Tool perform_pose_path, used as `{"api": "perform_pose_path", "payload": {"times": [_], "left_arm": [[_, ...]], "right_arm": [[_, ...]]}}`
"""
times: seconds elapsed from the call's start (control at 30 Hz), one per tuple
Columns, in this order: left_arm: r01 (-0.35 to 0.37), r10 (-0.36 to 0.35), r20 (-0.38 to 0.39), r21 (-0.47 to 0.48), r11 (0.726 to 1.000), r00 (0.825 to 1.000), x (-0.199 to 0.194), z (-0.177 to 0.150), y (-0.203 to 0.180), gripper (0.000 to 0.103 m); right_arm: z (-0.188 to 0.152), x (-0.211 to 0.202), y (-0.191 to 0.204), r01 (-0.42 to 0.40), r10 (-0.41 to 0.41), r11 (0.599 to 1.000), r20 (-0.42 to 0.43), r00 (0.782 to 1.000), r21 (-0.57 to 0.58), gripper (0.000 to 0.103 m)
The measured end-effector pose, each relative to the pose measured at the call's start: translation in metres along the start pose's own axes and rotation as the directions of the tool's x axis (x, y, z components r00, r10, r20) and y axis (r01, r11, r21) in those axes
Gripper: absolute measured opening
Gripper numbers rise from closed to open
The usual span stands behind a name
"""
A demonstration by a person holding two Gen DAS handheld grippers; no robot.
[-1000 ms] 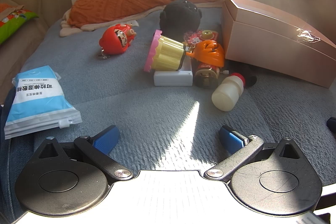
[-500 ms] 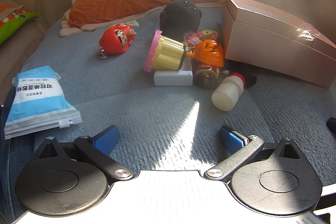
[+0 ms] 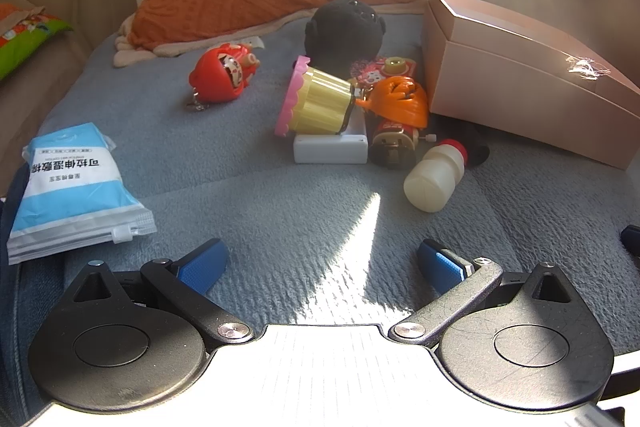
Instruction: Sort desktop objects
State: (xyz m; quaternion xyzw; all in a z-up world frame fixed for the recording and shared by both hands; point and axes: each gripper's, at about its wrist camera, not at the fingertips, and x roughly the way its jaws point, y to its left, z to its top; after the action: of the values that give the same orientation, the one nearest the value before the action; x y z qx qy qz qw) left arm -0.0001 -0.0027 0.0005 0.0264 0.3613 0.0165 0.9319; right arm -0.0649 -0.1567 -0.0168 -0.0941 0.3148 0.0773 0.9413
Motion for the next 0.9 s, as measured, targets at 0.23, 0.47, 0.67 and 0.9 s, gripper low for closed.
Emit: {"api": "perform_pose_path", "payload": {"times": [0.23, 0.47, 0.67, 0.9], "left_arm": [[0.012, -0.012, -0.043, 0.005, 1.0, 0.999, 0.002, 0.004, 0.003, 0.103], [0.026, -0.027, -0.097, -0.009, 1.0, 0.995, -0.001, 0.012, 0.008, 0.103], [0.072, -0.077, -0.076, -0.066, 0.995, 0.994, -0.035, 0.04, 0.036, 0.103], [0.0, -0.001, -0.071, -0.014, 1.0, 0.997, -0.046, 0.048, 0.065, 0.103]], "right_arm": [[0.007, 0.004, 0.004, -0.006, 0.006, 0.998, -0.009, 1.0, -0.07, 0.103], [0.029, 0.022, -0.02, -0.159, 0.166, 0.985, -0.116, 0.979, 0.069, 0.103], [0.039, 0.03, -0.003, -0.138, 0.123, 0.989, -0.229, 0.966, -0.054, 0.103], [0.055, 0.033, 0.01, -0.106, 0.079, 0.991, -0.287, 0.955, -0.08, 0.103]]}}
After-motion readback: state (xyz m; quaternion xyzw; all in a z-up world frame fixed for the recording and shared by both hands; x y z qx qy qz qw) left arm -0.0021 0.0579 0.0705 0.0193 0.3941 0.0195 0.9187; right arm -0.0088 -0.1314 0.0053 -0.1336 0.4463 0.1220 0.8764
